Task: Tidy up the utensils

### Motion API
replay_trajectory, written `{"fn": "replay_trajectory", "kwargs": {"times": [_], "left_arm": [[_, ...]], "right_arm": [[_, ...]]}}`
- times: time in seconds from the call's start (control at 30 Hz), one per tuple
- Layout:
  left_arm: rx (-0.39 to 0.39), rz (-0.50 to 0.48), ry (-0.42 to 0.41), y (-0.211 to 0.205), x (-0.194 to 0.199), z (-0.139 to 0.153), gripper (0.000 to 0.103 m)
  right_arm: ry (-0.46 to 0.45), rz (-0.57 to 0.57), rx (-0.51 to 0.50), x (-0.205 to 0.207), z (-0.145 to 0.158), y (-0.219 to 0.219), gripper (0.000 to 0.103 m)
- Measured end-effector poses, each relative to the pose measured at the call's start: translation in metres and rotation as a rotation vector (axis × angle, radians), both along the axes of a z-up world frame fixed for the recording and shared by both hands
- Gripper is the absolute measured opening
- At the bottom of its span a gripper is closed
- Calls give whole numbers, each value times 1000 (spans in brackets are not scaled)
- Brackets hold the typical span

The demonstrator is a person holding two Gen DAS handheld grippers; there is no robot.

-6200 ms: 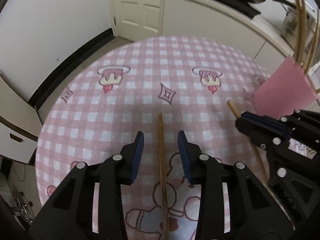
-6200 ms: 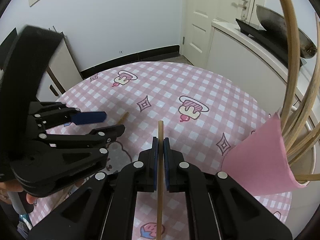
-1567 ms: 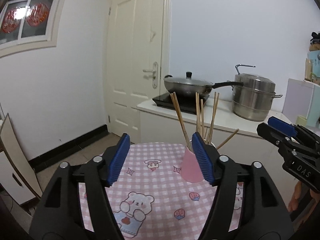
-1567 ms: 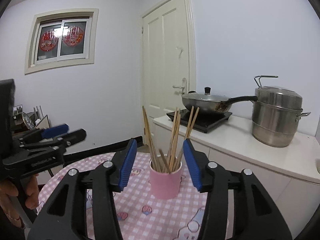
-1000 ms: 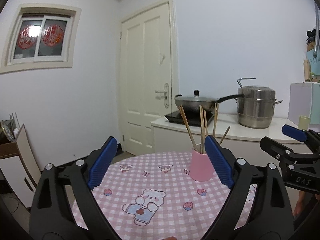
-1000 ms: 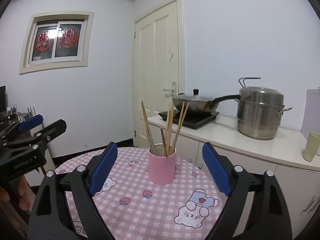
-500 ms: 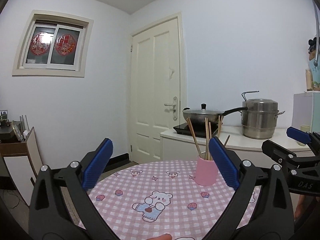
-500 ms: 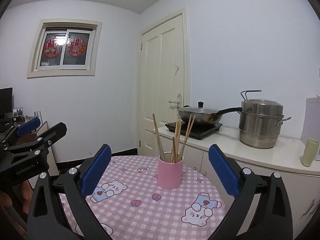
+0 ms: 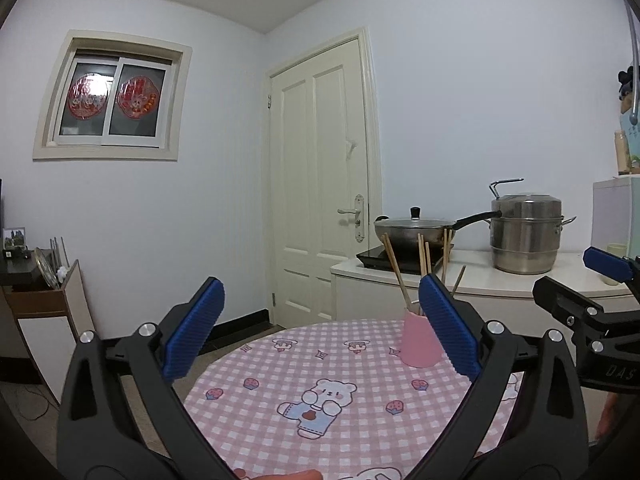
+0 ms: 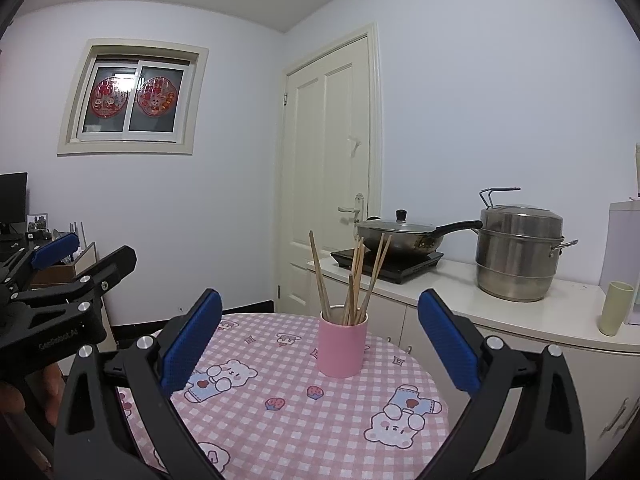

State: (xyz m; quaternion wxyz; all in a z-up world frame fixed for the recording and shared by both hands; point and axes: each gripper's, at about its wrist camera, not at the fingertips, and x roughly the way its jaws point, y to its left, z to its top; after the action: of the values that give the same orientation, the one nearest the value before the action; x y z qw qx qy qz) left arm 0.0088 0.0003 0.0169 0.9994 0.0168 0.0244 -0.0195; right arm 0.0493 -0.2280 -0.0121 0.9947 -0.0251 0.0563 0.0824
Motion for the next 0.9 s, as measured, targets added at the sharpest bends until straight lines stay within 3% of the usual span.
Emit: {"fn": "replay_trajectory", "kwargs": {"times": [0.9], "left_arm": [[7,-37,14,-4,-1,-2,96]], "right_arm": [[-16,-21,-14,-9,0,2,95]]}}
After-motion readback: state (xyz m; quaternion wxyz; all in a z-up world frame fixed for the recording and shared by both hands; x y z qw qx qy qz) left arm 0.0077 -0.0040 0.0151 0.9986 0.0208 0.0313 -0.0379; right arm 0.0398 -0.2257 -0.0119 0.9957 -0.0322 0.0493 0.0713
